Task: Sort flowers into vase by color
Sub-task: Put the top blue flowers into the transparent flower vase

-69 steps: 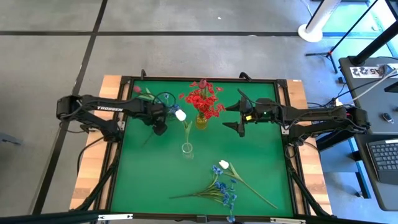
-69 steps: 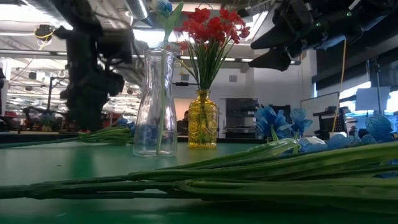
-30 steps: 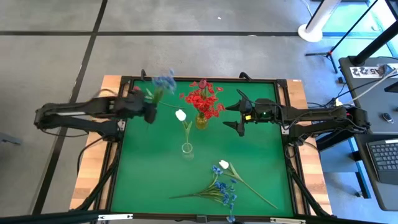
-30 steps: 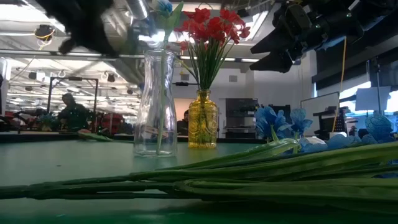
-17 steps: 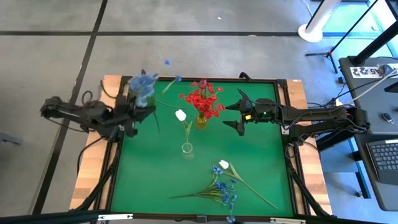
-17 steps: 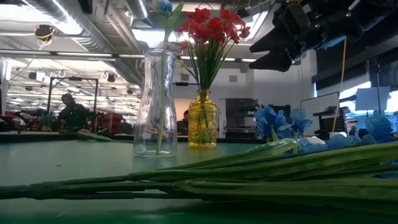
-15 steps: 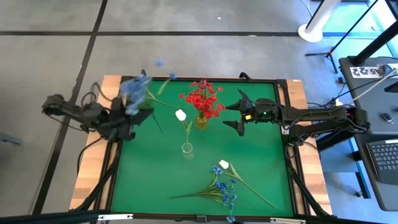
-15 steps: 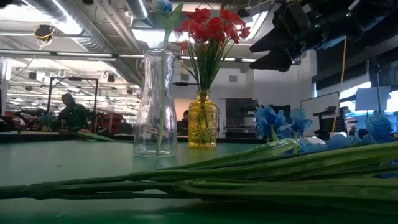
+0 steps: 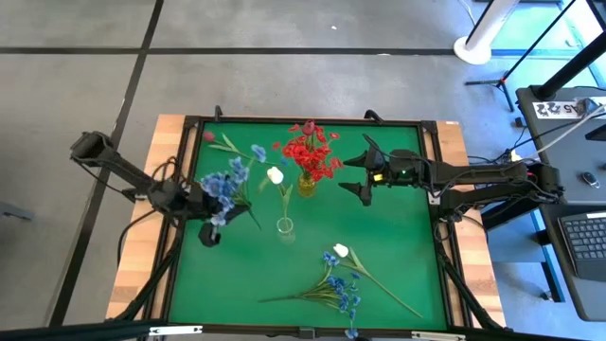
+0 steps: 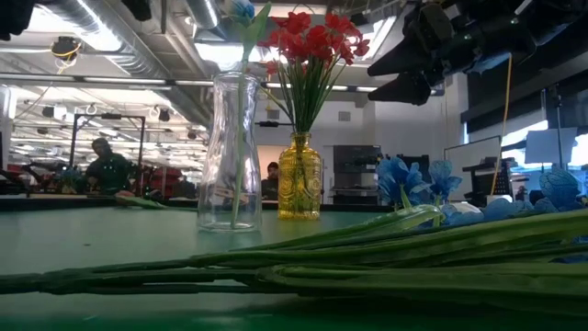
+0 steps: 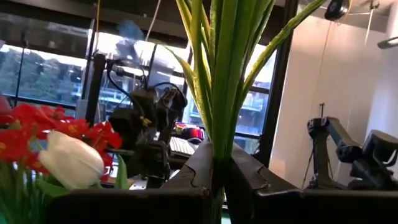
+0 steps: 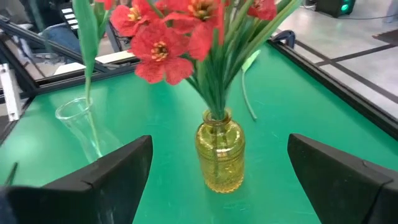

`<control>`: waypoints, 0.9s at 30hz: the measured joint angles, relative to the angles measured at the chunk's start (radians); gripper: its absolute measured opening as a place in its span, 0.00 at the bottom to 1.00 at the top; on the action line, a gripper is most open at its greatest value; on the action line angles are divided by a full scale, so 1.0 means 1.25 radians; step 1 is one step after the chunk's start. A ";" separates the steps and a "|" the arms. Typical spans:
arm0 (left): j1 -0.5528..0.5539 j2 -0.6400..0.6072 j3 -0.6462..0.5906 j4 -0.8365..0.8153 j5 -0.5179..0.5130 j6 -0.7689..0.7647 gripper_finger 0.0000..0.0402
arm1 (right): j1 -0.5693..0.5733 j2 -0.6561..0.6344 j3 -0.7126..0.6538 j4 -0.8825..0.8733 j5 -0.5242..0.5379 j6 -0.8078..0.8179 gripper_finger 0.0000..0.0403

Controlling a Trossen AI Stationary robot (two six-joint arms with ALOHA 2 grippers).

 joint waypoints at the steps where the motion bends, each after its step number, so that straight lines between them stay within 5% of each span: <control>1: 0.000 0.019 0.000 0.022 0.000 0.000 0.04 | 0.000 0.000 0.000 0.000 0.004 0.000 0.92; 10: 0.006 0.153 0.060 0.100 0.001 0.006 0.04 | 0.000 0.000 0.000 0.000 0.015 0.001 0.92; 27: 0.104 0.349 0.179 0.007 0.001 0.005 0.04 | 0.000 0.000 0.000 0.018 0.024 0.003 0.92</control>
